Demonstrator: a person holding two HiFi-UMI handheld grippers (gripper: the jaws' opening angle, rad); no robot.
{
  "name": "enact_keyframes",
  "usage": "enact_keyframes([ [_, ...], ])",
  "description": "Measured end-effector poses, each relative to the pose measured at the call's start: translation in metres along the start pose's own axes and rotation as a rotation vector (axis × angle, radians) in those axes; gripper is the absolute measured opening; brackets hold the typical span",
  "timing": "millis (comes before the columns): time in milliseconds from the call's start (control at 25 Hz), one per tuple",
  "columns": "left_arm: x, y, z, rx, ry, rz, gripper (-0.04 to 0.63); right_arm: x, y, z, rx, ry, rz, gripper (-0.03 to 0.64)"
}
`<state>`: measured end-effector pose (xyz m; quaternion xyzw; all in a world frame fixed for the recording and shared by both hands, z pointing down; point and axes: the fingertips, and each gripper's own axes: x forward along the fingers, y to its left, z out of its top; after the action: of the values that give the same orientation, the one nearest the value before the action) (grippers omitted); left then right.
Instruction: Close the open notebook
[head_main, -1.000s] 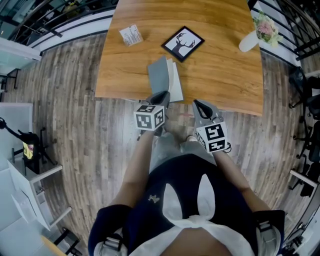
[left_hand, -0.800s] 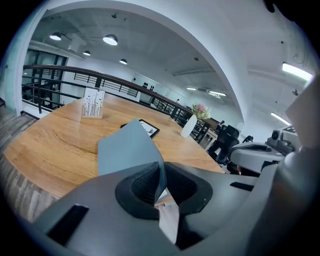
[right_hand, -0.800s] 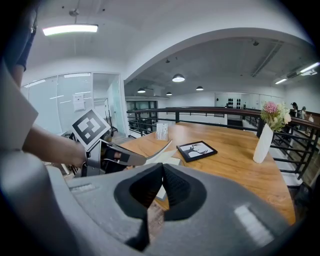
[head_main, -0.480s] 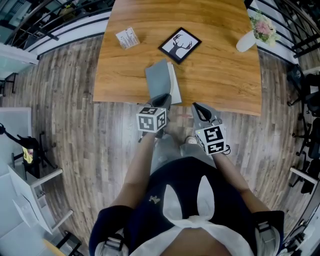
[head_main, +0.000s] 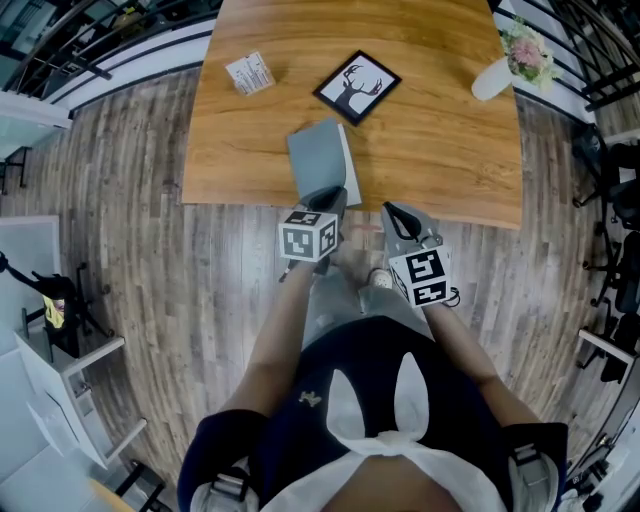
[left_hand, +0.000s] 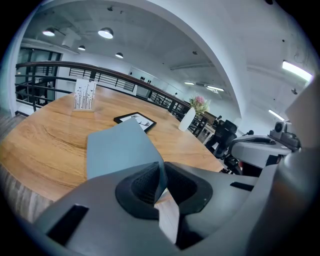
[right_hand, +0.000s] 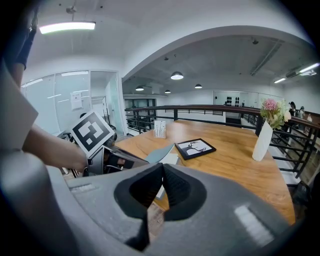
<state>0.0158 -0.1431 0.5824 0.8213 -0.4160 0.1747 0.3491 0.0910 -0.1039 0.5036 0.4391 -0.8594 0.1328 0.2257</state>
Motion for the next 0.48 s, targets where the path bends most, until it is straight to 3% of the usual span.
enact_keyframes([
  [480, 0.017, 0.0, -0.013, 0.013, 0.051, -0.011, 0.049, 0.014, 0.001, -0.004, 0.011, 0.013, 0.006, -0.002],
])
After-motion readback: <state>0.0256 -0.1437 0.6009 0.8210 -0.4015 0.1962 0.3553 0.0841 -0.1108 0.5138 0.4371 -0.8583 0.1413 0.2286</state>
